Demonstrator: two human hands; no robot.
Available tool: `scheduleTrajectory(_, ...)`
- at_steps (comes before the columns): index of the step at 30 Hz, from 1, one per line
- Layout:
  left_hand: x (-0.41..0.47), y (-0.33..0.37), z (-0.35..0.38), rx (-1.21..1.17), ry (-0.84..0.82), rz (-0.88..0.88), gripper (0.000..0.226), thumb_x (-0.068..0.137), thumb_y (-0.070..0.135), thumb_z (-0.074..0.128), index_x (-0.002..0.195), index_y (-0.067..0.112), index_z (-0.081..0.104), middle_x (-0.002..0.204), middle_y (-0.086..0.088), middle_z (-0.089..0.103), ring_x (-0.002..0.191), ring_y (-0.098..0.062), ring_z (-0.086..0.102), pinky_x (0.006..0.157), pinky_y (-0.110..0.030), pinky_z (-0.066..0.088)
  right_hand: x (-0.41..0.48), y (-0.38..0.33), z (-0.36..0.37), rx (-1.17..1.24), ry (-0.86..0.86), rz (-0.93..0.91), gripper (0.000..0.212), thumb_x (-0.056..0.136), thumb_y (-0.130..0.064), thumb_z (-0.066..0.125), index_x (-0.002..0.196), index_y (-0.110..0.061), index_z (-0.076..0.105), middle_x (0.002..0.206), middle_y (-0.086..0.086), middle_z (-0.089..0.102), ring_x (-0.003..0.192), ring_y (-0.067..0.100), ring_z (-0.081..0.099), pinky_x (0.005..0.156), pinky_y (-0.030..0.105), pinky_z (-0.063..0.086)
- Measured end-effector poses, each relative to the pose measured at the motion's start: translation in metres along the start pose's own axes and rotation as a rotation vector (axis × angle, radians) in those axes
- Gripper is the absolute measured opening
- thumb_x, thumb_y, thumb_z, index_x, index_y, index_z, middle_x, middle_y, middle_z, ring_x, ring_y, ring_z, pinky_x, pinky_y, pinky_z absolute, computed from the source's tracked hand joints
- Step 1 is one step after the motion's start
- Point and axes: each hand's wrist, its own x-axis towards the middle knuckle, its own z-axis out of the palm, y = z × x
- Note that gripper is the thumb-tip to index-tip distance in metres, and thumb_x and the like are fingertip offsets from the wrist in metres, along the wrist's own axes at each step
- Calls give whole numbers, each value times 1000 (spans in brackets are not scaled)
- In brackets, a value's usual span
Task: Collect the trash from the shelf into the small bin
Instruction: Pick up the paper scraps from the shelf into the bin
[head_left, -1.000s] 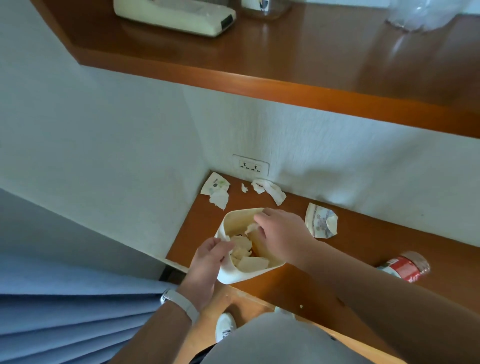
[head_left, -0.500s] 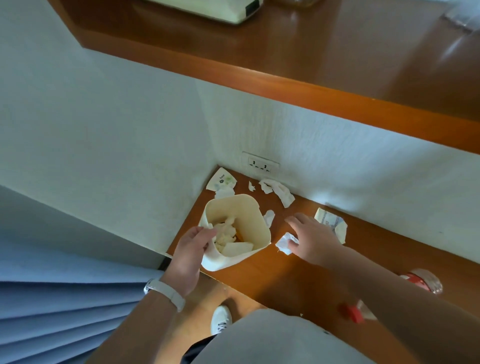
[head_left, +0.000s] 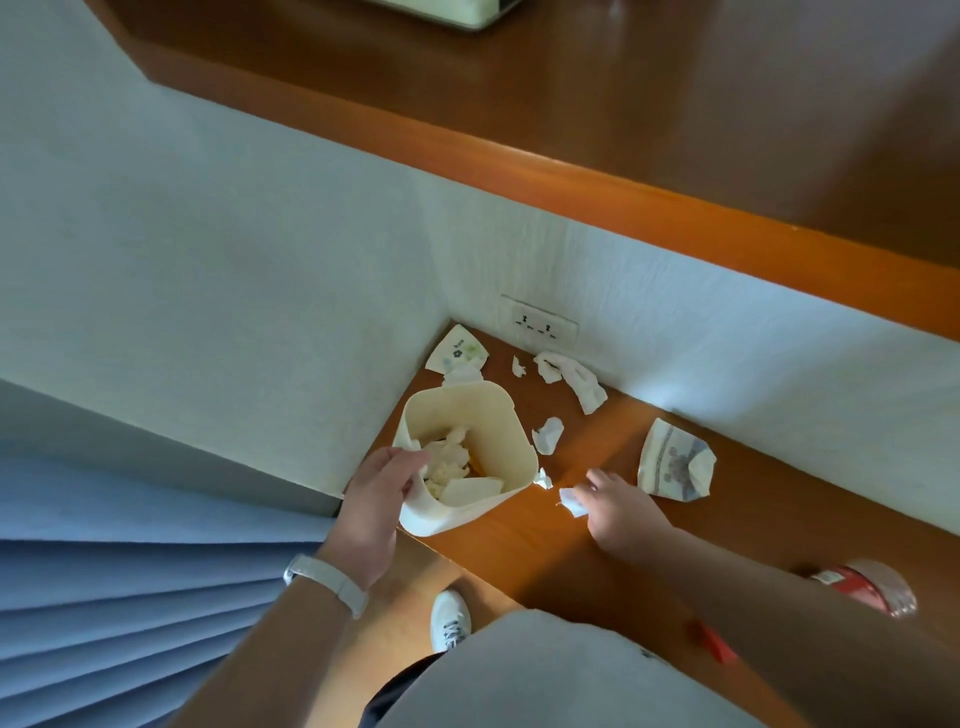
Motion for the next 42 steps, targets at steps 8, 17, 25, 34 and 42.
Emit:
scheduleTrajectory(8,1,-4,11,2,-15,14,7,94,21,64,92,16,60,79,-3,53,81,-18,54,75,-27,47,-10,-5,-19,109,185,112,11,96,-24,54,103,-19,61,86,-7,62,78,12,63,69,20,52)
scheduleTrajectory(17,-7,-6,16,45,-101,-4,14,93,26,66,100,14,62,92,-8,61,93,-23,60,82,-30,49,-36,-64,-110,496,454,-127,7,93,-18,59,96,-14,64,78,0,63,62,14,56,57,31,51)
scheduleTrajectory(25,-15,-12,12,57,-163,-18,11,94,22,64,86,14,60,79,-5,54,84,-22,55,79,-30,46,-23,-100,-103,351,325,-261,41,93,-40,60,127,-18,58,100,-8,62,74,6,56,63,23,47)
scheduleTrajectory(34,-2,-10,-2,1,-101,-23,14,93,25,65,98,12,64,102,-16,64,101,-30,64,92,-35,53,-33,-58,-108,329,523,-230,44,97,-44,49,128,-15,61,122,-5,64,103,10,62,86,34,55)
scheduleTrajectory(42,7,-6,-6,-22,-30,8,21,86,29,67,98,12,65,94,-12,61,97,-27,62,86,-33,50,-4,-18,-44,130,107,26,49,96,-37,56,141,-21,46,135,-1,55,116,16,58,94,31,52)
